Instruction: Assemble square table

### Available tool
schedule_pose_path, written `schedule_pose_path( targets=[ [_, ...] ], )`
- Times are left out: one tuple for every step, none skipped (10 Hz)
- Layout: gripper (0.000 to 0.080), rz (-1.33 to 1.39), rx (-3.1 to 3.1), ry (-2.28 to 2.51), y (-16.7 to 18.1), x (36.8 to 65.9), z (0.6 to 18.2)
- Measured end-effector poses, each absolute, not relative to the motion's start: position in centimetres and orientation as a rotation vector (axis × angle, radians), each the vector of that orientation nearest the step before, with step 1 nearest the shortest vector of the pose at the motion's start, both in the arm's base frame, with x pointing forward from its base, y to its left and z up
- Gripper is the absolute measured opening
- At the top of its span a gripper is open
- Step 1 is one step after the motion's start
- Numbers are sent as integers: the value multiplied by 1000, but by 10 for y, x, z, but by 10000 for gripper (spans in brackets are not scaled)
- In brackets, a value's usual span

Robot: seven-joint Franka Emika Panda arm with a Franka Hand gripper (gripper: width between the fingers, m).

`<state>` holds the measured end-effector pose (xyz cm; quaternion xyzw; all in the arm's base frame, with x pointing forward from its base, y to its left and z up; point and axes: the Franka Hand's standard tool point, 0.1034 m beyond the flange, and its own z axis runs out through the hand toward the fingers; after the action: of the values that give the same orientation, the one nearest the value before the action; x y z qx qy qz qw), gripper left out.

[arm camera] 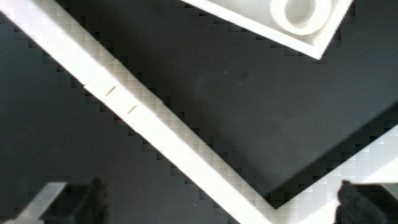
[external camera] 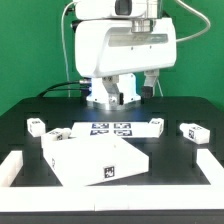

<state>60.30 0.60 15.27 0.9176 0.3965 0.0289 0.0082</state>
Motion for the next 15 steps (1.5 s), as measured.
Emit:
schedule_pose_path(
  targets=[
    [650, 95, 2880, 1228, 7, 603, 153],
    [650, 95, 2880, 1228, 7, 603, 153],
    [650, 95, 2881, 1228, 7, 603, 153],
    [650, 93, 2881, 1228, 7, 603, 152],
    [650, 92, 2881, 1228, 7, 603, 151],
    [650, 91, 2881, 1229, 7, 602, 151],
    [650, 89, 2872, 1249, 6, 602, 151],
    [650, 83, 2852, 1303, 1, 598, 150],
    [650, 63, 2869, 1344, -18, 575, 145],
    [650, 42, 2839, 1425, -38, 548, 139],
    [650, 62, 2739, 1577, -52, 525, 129],
    [650, 80, 2606, 1755, -65, 501, 114],
    [650, 59, 2537, 1868, -74, 483, 102],
    [650, 47, 2523, 1888, -73, 486, 105],
    [650, 50, 2438, 1983, -74, 489, 106]
  ],
)
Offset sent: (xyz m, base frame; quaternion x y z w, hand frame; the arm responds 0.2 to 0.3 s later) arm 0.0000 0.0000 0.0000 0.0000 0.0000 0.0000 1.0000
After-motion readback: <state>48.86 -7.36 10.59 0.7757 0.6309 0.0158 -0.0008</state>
